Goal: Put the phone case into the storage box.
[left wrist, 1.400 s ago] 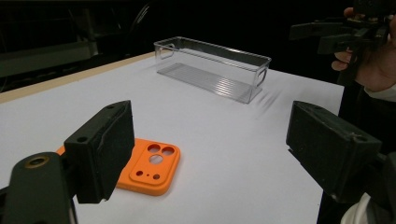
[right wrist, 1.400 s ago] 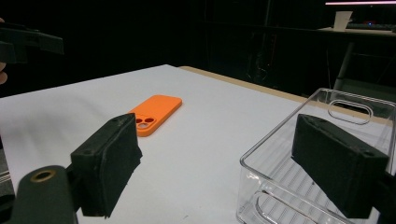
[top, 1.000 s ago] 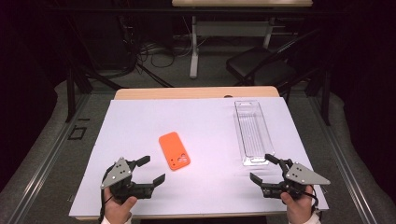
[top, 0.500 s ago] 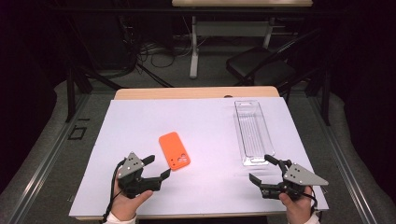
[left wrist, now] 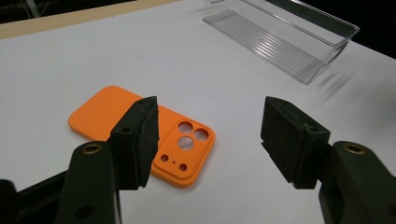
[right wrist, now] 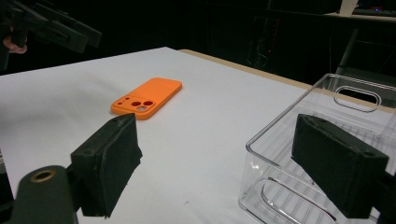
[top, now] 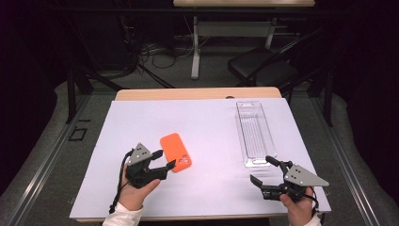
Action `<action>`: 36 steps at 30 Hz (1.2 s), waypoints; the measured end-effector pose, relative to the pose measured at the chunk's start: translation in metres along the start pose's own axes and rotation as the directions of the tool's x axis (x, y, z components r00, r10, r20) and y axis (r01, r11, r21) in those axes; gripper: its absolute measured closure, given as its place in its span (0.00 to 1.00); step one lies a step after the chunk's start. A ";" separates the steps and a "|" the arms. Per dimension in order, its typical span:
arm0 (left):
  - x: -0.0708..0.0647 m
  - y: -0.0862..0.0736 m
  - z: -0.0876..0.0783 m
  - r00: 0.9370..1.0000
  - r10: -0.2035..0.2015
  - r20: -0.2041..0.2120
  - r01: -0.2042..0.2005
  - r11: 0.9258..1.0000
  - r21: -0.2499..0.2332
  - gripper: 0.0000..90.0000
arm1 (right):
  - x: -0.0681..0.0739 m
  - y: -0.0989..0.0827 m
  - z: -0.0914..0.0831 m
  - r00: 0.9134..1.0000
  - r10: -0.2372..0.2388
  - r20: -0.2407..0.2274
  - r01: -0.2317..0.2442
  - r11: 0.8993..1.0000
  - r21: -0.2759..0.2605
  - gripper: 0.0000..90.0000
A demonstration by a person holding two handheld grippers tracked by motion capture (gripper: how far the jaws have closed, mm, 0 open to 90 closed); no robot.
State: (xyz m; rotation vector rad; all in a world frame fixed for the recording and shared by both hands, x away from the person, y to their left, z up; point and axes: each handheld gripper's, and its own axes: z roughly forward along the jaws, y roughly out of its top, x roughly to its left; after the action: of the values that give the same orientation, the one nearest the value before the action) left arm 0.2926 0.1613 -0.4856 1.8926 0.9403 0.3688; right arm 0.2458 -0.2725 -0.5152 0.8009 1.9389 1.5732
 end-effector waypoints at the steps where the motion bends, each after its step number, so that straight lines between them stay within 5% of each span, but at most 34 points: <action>1: 0.001 0.002 0.002 1.000 -0.004 -0.004 0.004 1.000 0.001 0.46 | 0.000 0.000 0.000 1.000 -0.002 0.001 0.002 1.000 0.004 0.16; 16: 0.007 0.042 0.027 0.999 0.014 0.032 -0.017 0.995 0.100 0.59 | 0.000 -0.001 0.000 1.000 0.001 -0.001 -0.001 1.000 0.016 0.16; 20: 0.003 0.047 0.037 0.999 -0.003 -0.033 0.006 0.994 0.111 0.59 | -0.001 -0.001 0.000 1.000 -0.001 -0.004 0.001 1.000 0.017 0.16; 24: 0.002 0.050 0.052 0.998 -0.007 -0.057 0.014 0.993 0.117 0.59 | -0.001 -0.001 0.001 1.000 -0.001 -0.007 0.001 1.000 0.014 0.16; 29: 0.002 0.048 0.069 0.997 -0.026 -0.072 0.034 0.992 0.120 0.65 | -0.001 -0.002 0.001 1.000 0.004 -0.006 -0.003 1.000 0.015 0.16; 36: -0.002 0.046 0.085 0.994 -0.072 -0.081 0.085 0.982 0.171 0.70 | -0.002 -0.002 0.001 1.000 0.005 -0.009 -0.005 1.000 0.017 0.16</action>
State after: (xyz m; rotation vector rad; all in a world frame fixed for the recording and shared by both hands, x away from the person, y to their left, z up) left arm 0.3629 0.0956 -0.4880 2.0046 1.1249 0.3202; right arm 0.2476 -0.2732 -0.5171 0.8073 1.9605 1.5682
